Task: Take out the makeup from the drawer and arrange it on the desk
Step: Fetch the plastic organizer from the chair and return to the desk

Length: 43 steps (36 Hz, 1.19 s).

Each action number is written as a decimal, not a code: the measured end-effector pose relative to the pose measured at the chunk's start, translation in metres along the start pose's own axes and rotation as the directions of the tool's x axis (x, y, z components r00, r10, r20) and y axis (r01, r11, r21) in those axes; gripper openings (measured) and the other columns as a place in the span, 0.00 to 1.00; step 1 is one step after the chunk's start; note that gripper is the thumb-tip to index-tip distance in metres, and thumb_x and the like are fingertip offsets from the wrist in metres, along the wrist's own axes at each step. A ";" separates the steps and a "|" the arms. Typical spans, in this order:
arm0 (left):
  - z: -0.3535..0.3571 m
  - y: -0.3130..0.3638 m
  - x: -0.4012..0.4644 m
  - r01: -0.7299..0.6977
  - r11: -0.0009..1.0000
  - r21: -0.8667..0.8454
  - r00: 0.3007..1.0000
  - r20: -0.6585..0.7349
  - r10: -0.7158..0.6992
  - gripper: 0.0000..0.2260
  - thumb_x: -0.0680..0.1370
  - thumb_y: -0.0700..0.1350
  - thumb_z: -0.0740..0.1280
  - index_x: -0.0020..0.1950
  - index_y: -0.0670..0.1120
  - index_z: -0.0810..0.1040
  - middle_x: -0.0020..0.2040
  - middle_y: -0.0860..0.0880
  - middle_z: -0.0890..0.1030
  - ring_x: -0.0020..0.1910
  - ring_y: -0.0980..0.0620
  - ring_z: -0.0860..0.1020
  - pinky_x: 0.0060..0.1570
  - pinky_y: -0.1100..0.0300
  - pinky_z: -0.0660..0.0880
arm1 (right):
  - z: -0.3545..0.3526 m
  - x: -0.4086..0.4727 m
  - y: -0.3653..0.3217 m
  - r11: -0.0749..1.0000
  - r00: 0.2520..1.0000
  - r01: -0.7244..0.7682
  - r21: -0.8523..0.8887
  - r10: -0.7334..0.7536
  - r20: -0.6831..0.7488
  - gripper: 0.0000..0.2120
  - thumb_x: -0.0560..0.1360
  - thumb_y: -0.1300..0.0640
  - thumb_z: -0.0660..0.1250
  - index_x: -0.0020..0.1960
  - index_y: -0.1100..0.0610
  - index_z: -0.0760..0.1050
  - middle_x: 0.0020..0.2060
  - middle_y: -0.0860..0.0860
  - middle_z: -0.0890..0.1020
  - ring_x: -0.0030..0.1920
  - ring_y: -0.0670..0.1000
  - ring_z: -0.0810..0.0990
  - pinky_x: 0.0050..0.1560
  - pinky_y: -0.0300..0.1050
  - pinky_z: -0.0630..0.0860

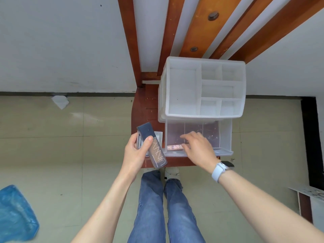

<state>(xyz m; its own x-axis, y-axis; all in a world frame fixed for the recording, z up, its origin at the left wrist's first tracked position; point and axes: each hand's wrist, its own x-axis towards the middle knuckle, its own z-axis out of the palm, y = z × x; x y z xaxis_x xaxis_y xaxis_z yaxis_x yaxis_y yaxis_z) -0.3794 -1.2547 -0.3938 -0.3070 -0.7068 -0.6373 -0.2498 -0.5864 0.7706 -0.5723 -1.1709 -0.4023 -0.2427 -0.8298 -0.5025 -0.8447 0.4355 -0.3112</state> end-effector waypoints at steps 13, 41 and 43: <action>-0.012 -0.007 -0.004 0.041 0.997 0.071 0.998 0.037 -0.044 0.05 0.77 0.49 0.66 0.52 0.56 0.76 0.46 0.61 0.82 0.46 0.68 0.78 0.40 0.77 0.70 | 0.012 0.027 0.005 0.873 0.957 0.290 -0.393 -0.256 0.139 0.13 0.77 0.51 0.58 0.55 0.57 0.74 0.53 0.53 0.76 0.56 0.55 0.71 0.51 0.48 0.64; 0.000 -0.009 -0.028 -0.010 0.991 0.133 0.999 0.041 0.004 0.04 0.77 0.46 0.66 0.50 0.54 0.76 0.44 0.62 0.81 0.42 0.70 0.76 0.40 0.77 0.70 | -0.012 -0.043 -0.013 -0.657 0.710 -0.158 0.737 0.443 0.547 0.07 0.79 0.67 0.54 0.56 0.62 0.67 0.63 0.66 0.71 0.57 0.64 0.78 0.60 0.58 0.74; 0.000 -0.009 -0.029 -0.018 0.991 0.134 0.999 0.040 0.013 0.04 0.77 0.45 0.66 0.50 0.54 0.76 0.43 0.62 0.81 0.42 0.71 0.76 0.39 0.79 0.69 | -0.016 -0.034 -0.011 -0.635 0.757 -0.118 0.763 0.440 0.483 0.17 0.80 0.64 0.55 0.68 0.60 0.62 0.63 0.65 0.73 0.54 0.61 0.80 0.58 0.56 0.75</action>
<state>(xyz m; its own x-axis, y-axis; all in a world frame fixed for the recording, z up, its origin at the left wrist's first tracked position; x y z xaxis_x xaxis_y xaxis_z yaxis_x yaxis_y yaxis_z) -0.3680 -1.2294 -0.3821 -0.3471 -0.6979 -0.6265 -0.3647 -0.5150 0.7757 -0.5622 -1.1533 -0.3685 -0.3251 -0.2676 -0.9070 0.9292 0.0877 -0.3589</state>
